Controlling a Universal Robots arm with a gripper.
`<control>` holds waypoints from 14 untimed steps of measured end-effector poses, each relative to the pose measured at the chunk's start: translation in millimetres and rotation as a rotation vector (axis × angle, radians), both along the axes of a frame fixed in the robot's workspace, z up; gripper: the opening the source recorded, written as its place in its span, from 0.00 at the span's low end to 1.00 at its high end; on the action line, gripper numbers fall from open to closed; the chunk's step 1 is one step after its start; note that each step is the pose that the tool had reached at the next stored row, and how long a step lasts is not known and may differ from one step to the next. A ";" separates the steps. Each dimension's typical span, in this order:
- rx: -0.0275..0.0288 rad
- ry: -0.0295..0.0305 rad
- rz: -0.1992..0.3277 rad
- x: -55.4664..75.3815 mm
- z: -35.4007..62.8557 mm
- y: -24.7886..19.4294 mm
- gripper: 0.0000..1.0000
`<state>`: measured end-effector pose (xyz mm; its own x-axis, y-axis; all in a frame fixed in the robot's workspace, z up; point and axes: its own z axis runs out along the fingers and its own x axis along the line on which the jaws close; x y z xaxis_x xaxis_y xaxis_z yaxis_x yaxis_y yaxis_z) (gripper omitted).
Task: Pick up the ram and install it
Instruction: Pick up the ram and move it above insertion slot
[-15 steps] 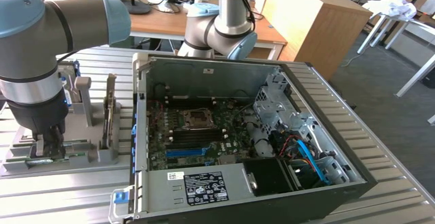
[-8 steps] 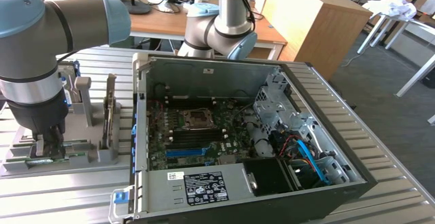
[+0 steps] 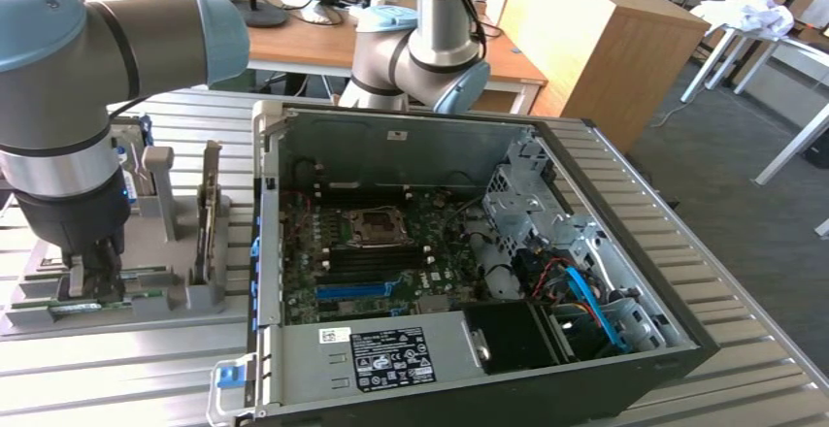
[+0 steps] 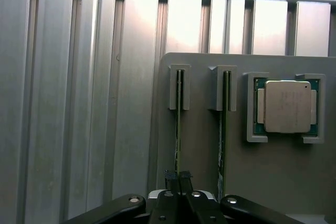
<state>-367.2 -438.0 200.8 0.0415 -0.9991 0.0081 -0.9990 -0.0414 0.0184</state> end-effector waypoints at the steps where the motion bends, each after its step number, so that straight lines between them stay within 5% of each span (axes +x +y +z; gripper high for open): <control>1: 0.0000 0.0000 0.000 0.0 -0.1 0.2 0.12; 14: 0.0003 -0.0004 -0.002 0.0 0.1 0.4 0.12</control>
